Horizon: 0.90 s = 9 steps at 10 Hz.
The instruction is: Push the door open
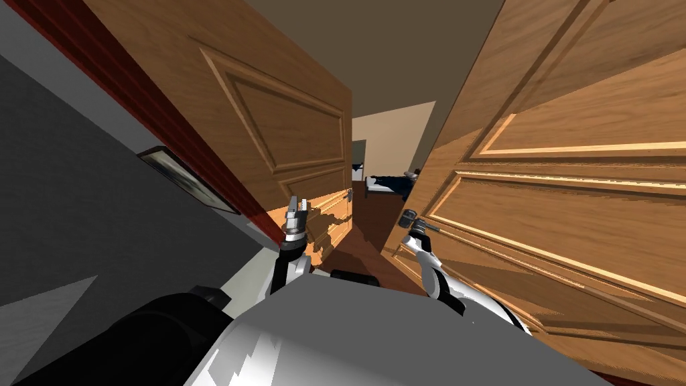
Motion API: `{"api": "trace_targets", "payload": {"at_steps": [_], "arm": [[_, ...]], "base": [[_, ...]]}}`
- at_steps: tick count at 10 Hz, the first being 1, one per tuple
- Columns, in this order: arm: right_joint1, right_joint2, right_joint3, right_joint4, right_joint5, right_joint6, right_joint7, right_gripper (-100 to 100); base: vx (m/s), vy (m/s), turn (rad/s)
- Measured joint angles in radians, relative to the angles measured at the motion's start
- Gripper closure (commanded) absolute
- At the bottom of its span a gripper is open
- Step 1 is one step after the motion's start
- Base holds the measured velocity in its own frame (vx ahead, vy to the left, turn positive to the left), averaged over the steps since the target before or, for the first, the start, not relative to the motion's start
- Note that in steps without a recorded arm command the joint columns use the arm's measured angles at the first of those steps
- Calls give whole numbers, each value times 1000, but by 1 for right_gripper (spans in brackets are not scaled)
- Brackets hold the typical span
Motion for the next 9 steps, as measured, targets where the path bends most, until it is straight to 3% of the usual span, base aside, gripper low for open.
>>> {"api": "trace_targets", "payload": {"at_steps": [5,9], "arm": [[-14,23,2,13,1,-6,18,100],[-28,63,6,-4,5,-12,49,100]], "base": [[172,-58,-154],[200,-73,-195]]}}
